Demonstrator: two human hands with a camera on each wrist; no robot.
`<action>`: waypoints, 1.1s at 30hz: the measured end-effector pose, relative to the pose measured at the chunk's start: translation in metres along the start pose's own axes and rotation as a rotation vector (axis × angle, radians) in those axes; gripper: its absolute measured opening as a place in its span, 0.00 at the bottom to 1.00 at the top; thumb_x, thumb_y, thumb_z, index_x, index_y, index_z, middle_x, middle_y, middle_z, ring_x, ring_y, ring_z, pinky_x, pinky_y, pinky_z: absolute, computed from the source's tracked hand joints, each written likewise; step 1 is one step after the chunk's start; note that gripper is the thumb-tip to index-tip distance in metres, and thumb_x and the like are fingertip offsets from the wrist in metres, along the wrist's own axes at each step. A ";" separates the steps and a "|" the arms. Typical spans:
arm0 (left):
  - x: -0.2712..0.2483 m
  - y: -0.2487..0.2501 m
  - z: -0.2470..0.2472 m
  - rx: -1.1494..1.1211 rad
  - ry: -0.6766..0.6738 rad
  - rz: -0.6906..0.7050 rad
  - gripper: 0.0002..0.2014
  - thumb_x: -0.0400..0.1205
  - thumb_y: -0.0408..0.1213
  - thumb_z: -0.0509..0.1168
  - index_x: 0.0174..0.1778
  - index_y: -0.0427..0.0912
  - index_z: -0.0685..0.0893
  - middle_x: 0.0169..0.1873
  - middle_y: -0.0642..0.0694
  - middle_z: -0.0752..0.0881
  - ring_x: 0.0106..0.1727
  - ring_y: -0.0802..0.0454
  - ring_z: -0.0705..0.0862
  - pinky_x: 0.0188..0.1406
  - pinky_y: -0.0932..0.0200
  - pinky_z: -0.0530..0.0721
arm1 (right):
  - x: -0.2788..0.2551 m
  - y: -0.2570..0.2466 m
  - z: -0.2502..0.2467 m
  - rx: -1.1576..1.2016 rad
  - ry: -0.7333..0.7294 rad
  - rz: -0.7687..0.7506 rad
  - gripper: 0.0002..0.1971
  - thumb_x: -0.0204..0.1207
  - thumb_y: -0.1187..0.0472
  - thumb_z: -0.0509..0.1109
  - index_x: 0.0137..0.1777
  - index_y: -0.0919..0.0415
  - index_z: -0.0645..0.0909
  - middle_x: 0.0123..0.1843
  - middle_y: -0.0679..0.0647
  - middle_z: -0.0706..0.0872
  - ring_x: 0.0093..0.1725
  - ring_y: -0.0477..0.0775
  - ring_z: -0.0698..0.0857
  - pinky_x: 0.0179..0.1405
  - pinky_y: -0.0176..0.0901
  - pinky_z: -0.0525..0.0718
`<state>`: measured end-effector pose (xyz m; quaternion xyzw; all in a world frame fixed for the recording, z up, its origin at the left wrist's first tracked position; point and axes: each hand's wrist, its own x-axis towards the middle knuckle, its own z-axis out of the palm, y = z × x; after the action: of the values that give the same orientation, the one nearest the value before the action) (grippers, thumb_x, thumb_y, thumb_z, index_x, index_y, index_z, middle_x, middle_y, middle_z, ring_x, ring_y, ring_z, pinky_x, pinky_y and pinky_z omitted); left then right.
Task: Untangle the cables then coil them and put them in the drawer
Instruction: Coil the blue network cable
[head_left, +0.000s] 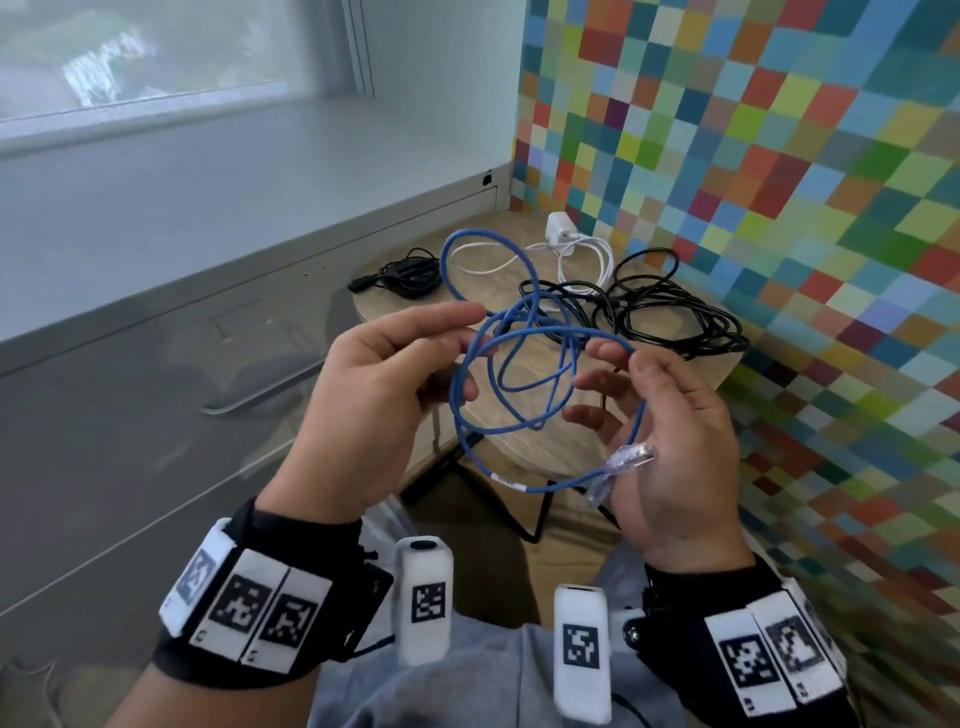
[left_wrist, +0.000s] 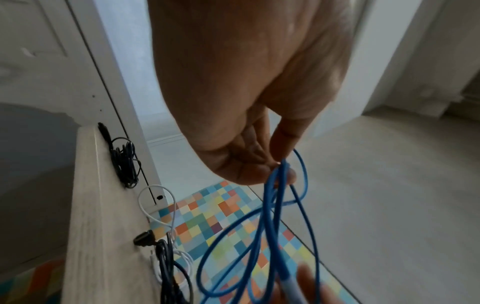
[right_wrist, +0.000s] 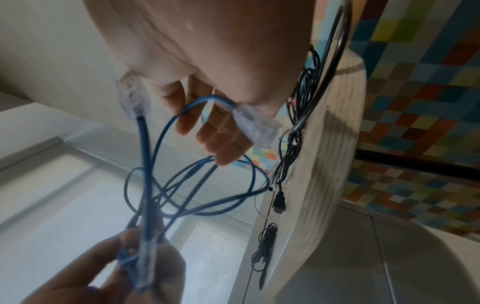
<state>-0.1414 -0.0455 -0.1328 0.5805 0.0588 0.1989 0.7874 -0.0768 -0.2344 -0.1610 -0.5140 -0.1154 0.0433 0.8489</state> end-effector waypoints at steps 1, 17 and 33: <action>0.000 0.002 0.000 -0.049 -0.027 -0.014 0.14 0.77 0.24 0.66 0.56 0.33 0.91 0.45 0.32 0.92 0.31 0.48 0.82 0.36 0.59 0.85 | 0.001 0.000 -0.001 -0.028 0.003 -0.004 0.14 0.89 0.68 0.60 0.52 0.61 0.88 0.55 0.60 0.91 0.47 0.58 0.88 0.41 0.51 0.89; -0.009 0.002 0.008 0.311 -0.273 0.106 0.15 0.82 0.18 0.68 0.53 0.44 0.91 0.44 0.41 0.94 0.48 0.51 0.93 0.54 0.63 0.87 | -0.003 0.000 0.001 -0.538 -0.240 -0.295 0.12 0.84 0.61 0.74 0.62 0.44 0.86 0.63 0.55 0.87 0.48 0.57 0.89 0.46 0.53 0.92; -0.001 0.019 -0.017 0.458 -0.053 0.145 0.10 0.87 0.40 0.67 0.56 0.42 0.93 0.26 0.61 0.78 0.24 0.65 0.70 0.22 0.71 0.66 | 0.015 -0.009 -0.026 -0.415 0.230 -0.172 0.10 0.88 0.58 0.71 0.44 0.50 0.88 0.34 0.56 0.90 0.20 0.49 0.76 0.20 0.42 0.75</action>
<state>-0.1525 -0.0264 -0.1204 0.7516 0.0401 0.2210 0.6202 -0.0565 -0.2584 -0.1625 -0.6670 -0.0677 -0.1124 0.7335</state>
